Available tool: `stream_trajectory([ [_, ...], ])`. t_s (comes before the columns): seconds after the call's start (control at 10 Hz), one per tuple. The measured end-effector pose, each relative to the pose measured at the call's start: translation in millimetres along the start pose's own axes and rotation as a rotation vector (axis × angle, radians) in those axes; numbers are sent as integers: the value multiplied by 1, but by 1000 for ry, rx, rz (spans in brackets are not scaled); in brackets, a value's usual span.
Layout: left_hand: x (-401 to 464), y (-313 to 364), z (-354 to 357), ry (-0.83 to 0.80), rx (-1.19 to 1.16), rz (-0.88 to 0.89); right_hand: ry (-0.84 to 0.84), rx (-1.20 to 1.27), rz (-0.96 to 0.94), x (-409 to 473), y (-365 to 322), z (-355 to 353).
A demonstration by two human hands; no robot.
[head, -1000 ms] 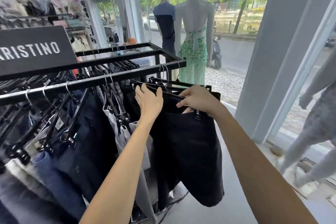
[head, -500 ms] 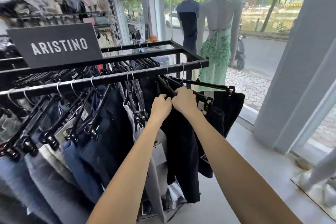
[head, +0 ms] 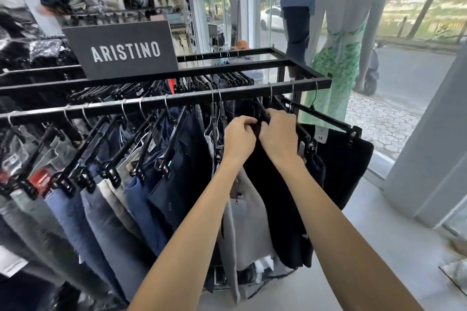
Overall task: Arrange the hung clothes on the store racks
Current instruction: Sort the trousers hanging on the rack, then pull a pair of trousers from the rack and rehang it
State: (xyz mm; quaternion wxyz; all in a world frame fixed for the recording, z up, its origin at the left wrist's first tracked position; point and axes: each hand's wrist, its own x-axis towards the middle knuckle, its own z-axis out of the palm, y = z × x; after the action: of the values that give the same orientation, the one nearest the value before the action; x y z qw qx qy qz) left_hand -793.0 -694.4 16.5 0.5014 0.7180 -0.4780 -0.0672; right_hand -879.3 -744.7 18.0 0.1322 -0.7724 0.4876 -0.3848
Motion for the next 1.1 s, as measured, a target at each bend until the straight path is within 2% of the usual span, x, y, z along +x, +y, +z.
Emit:
stream_trajectory([
  [0.1,4,-11,-26,186,255,86,-130,328,52,0,-24,9],
  [0.2,10,-32,-51,116,412,-63,-425,437,237,-1,-40,28],
  [0.3,10,-51,-65,-160,199,-369,-561,575,305,-6,-52,58],
  [0.4,1,-64,-79,-191,-55,-496,-523,666,317,-9,-66,85],
  [0.6,-4,-97,-124,-75,142,-428,-613,662,248,-31,-121,120],
  [0.8,-7,-130,-181,12,120,-460,-701,649,195,-55,-185,146],
  [0.9,-14,-138,-205,84,6,-481,-729,676,189,-65,-203,159],
  [1.0,-16,-147,-212,87,20,-480,-712,694,226,-70,-212,163],
  [1.1,-16,-150,-215,-14,129,-434,-663,666,262,-65,-208,163],
])
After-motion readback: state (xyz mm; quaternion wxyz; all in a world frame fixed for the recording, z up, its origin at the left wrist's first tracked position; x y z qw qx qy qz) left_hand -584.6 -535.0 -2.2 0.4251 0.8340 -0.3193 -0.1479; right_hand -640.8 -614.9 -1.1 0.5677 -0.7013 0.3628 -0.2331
